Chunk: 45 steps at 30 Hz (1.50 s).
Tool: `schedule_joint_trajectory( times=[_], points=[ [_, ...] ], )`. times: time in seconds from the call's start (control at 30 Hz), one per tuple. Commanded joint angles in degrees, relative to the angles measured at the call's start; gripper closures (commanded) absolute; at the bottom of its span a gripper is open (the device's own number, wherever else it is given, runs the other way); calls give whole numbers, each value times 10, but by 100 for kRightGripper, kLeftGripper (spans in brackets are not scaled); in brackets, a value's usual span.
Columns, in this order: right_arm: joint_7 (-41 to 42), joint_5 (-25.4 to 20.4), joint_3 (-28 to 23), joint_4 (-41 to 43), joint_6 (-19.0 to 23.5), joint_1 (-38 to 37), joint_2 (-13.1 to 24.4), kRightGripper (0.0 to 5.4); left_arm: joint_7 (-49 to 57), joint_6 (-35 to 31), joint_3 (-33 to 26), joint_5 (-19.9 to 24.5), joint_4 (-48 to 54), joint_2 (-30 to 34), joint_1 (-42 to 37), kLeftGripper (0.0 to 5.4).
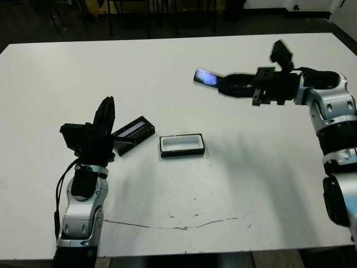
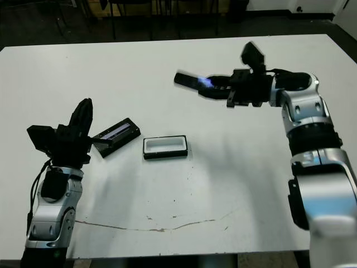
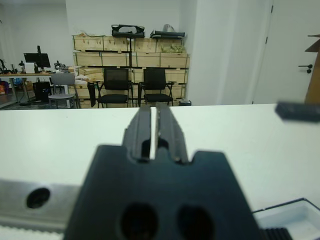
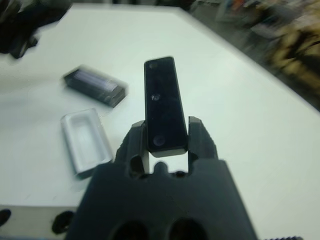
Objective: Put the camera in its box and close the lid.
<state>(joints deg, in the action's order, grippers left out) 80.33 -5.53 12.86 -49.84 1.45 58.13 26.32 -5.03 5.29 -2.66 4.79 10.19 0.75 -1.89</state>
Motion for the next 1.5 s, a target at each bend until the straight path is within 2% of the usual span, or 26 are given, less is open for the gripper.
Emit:
schedule_joint_trajectory(
  times=[0.03, 0.2, 0.37, 0.6, 0.87, 1.1, 1.27, 1.5],
  points=[
    [49, 48, 43, -47, -28, 37, -17, 483, 1, -9, -5, -2, -4, 10, 3, 540],
    [64, 88, 72, -56, -52, 39, -39, 483, 3, -9, -2, -5, -6, 8, 3, 540],
    [85, 100, 88, -19, -22, 24, -51, 483, 6, -8, 1, -11, -5, 7, 5, 540],
    [90, 62, 65, 18, 14, -22, -71, 483, 5, -11, 4, -7, -5, 6, 7, 540],
    [74, 68, 68, 47, 48, -42, -72, 483, 5, -8, 8, -6, -8, 4, 8, 540],
    [48, 73, 68, 73, 44, -58, -67, 483, 6, -8, 11, -5, -6, 3, 11, 540],
    [20, 71, 63, 86, 66, -66, -66, 483, 4, -2, 12, -8, -10, 6, 13, 540],
    [24, 68, 65, 108, 81, -68, -62, 483, 3, -3, 15, -8, -11, 6, 13, 540]
  ],
)
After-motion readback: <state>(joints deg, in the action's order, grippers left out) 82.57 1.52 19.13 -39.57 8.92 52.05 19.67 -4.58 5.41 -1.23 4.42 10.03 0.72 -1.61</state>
